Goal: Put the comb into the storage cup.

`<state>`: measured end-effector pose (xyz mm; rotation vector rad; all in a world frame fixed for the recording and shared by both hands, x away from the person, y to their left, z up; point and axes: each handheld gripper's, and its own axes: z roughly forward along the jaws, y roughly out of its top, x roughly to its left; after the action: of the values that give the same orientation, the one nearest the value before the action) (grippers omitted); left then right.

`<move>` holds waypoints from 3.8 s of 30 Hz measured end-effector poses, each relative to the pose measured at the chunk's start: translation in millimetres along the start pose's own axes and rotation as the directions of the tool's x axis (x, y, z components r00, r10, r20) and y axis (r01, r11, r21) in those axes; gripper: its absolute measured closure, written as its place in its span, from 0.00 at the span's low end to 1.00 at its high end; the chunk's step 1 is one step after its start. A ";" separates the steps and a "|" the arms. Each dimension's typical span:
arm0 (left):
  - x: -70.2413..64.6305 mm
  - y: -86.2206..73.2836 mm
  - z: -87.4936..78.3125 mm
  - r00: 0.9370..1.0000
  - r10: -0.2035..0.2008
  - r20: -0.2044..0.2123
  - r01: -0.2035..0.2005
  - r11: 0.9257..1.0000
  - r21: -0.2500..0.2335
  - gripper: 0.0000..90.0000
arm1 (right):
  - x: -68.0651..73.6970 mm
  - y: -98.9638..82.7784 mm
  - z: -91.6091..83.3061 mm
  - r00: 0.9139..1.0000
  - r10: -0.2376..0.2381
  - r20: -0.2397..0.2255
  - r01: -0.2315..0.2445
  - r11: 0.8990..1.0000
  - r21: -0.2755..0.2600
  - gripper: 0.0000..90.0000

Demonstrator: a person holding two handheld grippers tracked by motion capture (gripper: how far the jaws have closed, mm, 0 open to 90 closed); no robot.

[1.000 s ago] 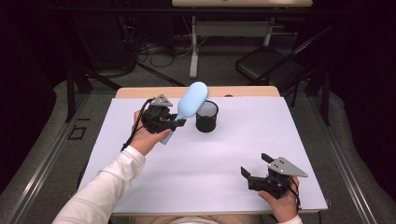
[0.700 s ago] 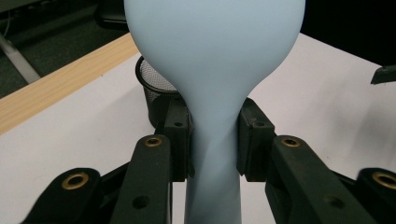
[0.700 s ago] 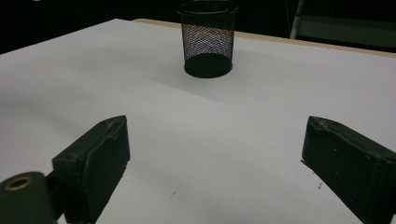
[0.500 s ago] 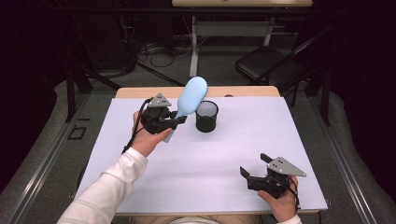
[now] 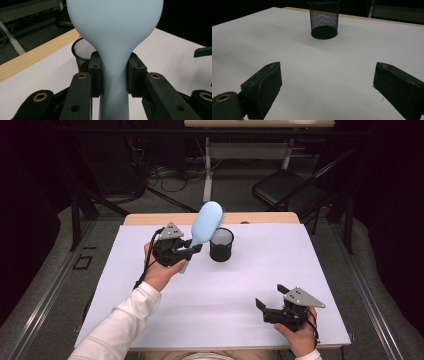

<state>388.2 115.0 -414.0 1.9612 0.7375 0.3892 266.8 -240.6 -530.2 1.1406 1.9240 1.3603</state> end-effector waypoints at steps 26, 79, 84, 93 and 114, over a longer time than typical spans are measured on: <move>-8.8 -9.4 -1.8 0.999 -0.046 -0.006 0.045 0.992 -0.116 0.78 | -3.9 1.6 -0.9 1.000 0.021 0.013 -0.022 1.000 0.002 0.07; -3.2 -34.0 -4.4 0.996 -0.089 -0.005 0.086 0.976 -0.199 0.78 | -4.4 38.4 11.4 0.991 0.102 -0.083 -0.094 0.990 0.102 0.00; -2.9 -34.2 -5.0 0.996 -0.094 -0.003 0.091 0.975 -0.201 0.78 | -3.1 38.7 15.6 0.991 0.096 -0.089 -0.086 0.990 0.115 0.00; -4.2 -34.3 -6.2 0.996 -0.093 0.003 0.092 0.973 -0.212 0.78 | -3.6 44.9 20.7 0.986 0.124 -0.108 -0.108 0.983 0.145 0.00; -5.7 -35.8 -4.5 0.996 -0.095 0.000 0.092 0.974 -0.206 0.78 | -9.5 96.6 34.7 0.969 0.186 -0.163 -0.154 0.970 0.191 0.01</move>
<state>369.4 126.8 -443.0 1.7248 0.7618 0.4021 331.7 -217.8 -453.4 1.3350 2.1530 1.4484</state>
